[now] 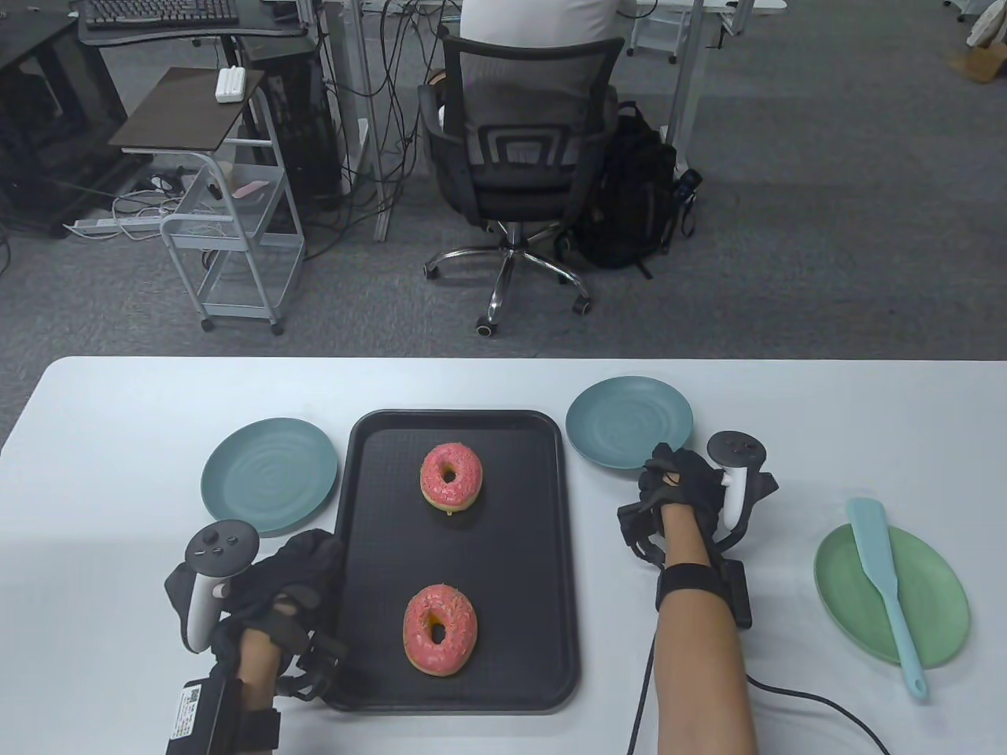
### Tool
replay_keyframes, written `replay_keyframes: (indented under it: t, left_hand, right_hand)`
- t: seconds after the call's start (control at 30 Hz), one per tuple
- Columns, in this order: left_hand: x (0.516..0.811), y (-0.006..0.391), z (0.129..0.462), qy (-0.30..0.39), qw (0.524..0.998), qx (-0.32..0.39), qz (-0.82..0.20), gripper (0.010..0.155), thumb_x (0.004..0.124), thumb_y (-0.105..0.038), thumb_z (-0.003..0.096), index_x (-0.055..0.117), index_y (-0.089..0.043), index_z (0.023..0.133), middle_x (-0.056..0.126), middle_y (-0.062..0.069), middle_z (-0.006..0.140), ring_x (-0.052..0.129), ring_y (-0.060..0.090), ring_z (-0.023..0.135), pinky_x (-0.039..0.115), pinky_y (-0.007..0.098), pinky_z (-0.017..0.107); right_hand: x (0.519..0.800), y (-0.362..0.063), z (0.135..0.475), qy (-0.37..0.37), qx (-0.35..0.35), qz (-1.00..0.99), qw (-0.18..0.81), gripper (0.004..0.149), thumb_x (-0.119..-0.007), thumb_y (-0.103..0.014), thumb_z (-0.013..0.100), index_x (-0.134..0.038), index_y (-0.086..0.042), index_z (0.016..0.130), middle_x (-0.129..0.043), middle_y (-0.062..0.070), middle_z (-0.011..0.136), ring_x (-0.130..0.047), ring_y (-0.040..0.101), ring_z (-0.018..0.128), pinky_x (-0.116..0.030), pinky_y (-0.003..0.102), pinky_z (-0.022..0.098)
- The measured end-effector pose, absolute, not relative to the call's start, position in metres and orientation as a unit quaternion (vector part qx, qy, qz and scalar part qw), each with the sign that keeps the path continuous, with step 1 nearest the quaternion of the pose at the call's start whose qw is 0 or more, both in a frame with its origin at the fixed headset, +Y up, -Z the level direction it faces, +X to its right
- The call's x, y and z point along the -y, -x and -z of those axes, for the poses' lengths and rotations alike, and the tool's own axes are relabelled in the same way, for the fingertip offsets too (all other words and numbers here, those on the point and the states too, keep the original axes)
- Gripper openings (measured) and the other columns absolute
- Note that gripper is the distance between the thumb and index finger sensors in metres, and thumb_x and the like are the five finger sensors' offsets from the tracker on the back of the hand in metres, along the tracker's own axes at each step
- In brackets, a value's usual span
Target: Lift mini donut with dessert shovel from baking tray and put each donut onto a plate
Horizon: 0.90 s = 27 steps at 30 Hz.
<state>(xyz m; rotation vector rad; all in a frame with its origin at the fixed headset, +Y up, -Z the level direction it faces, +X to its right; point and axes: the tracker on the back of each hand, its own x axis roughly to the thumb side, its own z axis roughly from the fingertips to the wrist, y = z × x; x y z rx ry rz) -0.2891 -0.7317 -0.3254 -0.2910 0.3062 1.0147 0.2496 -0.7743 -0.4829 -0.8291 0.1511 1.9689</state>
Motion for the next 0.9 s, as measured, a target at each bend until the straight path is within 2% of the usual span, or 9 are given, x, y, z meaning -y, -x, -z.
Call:
replay_keyframes:
  t: [0.3, 0.33, 0.37, 0.4, 0.43, 0.67, 0.7, 0.8, 0.9]
  left_hand:
    - [0.731, 0.290, 0.325, 0.141, 0.850, -0.146, -0.487, 0.058, 0.069, -0.058, 0.0409, 0.062, -0.032, 0.092, 0.092, 0.000, 0.074, 0.105, 0.025, 0.054, 0.089, 0.040, 0.038]
    - [0.731, 0.290, 0.325, 0.142, 0.850, -0.145, -0.487, 0.058, 0.069, -0.058, 0.0400, 0.063, -0.032, 0.091, 0.093, 0.001, 0.073, 0.106, 0.026, 0.052, 0.090, 0.041, 0.037]
    - [0.731, 0.290, 0.325, 0.144, 0.849, -0.144, -0.487, 0.057, 0.072, -0.060, 0.0352, 0.071, -0.036, 0.086, 0.099, 0.001, 0.066, 0.109, 0.027, 0.046, 0.092, 0.042, 0.032]
    - [0.730, 0.290, 0.325, 0.145, 0.849, -0.143, -0.487, 0.058, 0.068, -0.057, 0.0436, 0.058, -0.030, 0.094, 0.088, 0.000, 0.077, 0.103, 0.025, 0.057, 0.088, 0.040, 0.041]
    - [0.730, 0.290, 0.325, 0.146, 0.849, -0.143, -0.487, 0.058, 0.070, -0.058, 0.0401, 0.064, -0.032, 0.091, 0.093, 0.001, 0.072, 0.106, 0.026, 0.053, 0.090, 0.041, 0.037]
    - [0.730, 0.290, 0.326, 0.153, 0.847, -0.137, -0.490, 0.058, 0.070, -0.059, 0.0392, 0.065, -0.032, 0.090, 0.094, 0.001, 0.071, 0.106, 0.026, 0.051, 0.090, 0.041, 0.037]
    - [0.730, 0.290, 0.326, 0.153, 0.846, -0.137, -0.491, 0.058, 0.068, -0.057, 0.0425, 0.061, -0.030, 0.093, 0.090, 0.001, 0.075, 0.104, 0.025, 0.056, 0.088, 0.041, 0.040]
    - [0.730, 0.290, 0.326, 0.150, 0.850, -0.139, -0.485, 0.057, 0.070, -0.059, 0.0388, 0.066, -0.033, 0.090, 0.095, 0.001, 0.070, 0.107, 0.027, 0.050, 0.090, 0.042, 0.036]
    - [0.731, 0.289, 0.326, 0.151, 0.853, -0.139, -0.480, 0.057, 0.070, -0.058, 0.0395, 0.066, -0.032, 0.090, 0.094, 0.001, 0.071, 0.106, 0.027, 0.051, 0.090, 0.042, 0.036]
  right_hand:
    - [0.778, -0.251, 0.484, 0.370, -0.090, -0.823, 0.420, 0.044, -0.075, -0.049, 0.051, -0.090, -0.009, 0.060, -0.105, -0.002, 0.030, -0.102, 0.013, 0.008, -0.093, 0.036, 0.015]
    - [0.777, -0.251, 0.485, 0.362, -0.101, -0.830, 0.411, 0.044, -0.075, -0.049, 0.051, -0.091, -0.009, 0.060, -0.105, -0.002, 0.029, -0.101, 0.012, 0.007, -0.093, 0.035, 0.014]
    - [0.777, -0.251, 0.485, 0.359, -0.105, -0.834, 0.406, 0.044, -0.074, -0.050, 0.051, -0.090, -0.009, 0.060, -0.104, -0.003, 0.030, -0.101, 0.011, 0.007, -0.094, 0.034, 0.014]
    - [0.777, -0.250, 0.485, 0.364, -0.105, -0.833, 0.402, 0.044, -0.075, -0.049, 0.051, -0.091, -0.009, 0.060, -0.104, -0.002, 0.029, -0.101, 0.012, 0.005, -0.093, 0.034, 0.013]
    - [0.776, -0.249, 0.485, 0.365, -0.107, -0.836, 0.397, 0.044, -0.076, -0.049, 0.050, -0.091, -0.008, 0.059, -0.104, -0.001, 0.028, -0.100, 0.012, 0.004, -0.093, 0.034, 0.012]
    - [0.773, -0.244, 0.479, 0.365, -0.098, -0.843, 0.382, 0.045, -0.077, -0.051, 0.049, -0.091, -0.010, 0.059, -0.104, 0.000, 0.027, -0.099, 0.012, 0.002, -0.092, 0.033, 0.010]
    - [0.772, -0.245, 0.477, 0.364, -0.100, -0.841, 0.388, 0.045, -0.077, -0.051, 0.049, -0.091, -0.010, 0.060, -0.105, 0.001, 0.028, -0.100, 0.012, 0.002, -0.092, 0.033, 0.010]
    - [0.769, -0.248, 0.469, 0.359, -0.096, -0.836, 0.405, 0.049, -0.076, -0.054, 0.048, -0.091, -0.009, 0.061, -0.106, 0.005, 0.031, -0.102, 0.016, 0.005, -0.093, 0.036, 0.013]
    - [0.763, -0.251, 0.461, 0.352, -0.087, -0.834, 0.415, 0.052, -0.076, -0.055, 0.048, -0.091, -0.007, 0.062, -0.106, 0.010, 0.034, -0.103, 0.022, 0.009, -0.092, 0.041, 0.019]
